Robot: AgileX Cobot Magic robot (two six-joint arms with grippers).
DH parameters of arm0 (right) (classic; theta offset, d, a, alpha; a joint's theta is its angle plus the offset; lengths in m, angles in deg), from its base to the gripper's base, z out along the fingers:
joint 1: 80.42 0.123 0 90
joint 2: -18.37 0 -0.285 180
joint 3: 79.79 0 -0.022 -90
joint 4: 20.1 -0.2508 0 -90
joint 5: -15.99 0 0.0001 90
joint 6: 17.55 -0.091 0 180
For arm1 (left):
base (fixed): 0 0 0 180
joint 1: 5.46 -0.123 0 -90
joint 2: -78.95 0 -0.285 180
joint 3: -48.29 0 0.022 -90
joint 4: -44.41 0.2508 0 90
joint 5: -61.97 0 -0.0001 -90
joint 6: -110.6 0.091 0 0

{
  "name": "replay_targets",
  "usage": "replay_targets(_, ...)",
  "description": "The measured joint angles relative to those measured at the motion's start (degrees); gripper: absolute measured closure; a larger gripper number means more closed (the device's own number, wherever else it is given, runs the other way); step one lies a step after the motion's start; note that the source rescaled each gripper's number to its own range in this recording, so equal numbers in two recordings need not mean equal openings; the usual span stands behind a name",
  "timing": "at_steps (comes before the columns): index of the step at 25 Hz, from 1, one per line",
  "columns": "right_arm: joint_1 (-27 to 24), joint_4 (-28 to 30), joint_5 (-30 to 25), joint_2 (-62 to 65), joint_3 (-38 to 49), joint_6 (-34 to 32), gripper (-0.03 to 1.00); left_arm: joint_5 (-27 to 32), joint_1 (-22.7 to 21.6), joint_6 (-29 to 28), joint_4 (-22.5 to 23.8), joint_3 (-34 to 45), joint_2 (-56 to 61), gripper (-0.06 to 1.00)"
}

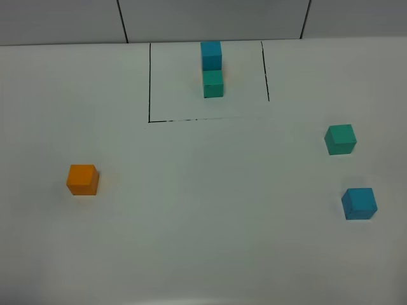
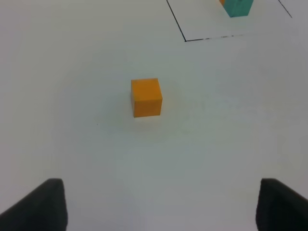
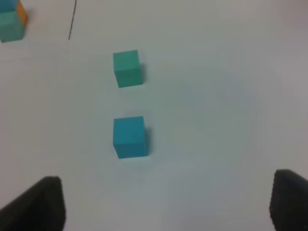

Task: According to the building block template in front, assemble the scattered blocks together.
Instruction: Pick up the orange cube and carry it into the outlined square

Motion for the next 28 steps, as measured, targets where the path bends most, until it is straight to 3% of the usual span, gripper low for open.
replay_targets(20, 0.0, 0.0, 0.0, 0.0, 0.0, 0.1, 0.23, -0.2, 0.0, 0.0, 0.0, 0.0, -1.0, 0.16)
replay_targets(28, 0.0, 0.0, 0.0, 0.0, 0.0, 0.0, 0.23, -11.7, 0.0, 0.5, 0.0, -1.8, -16.3, -0.02)
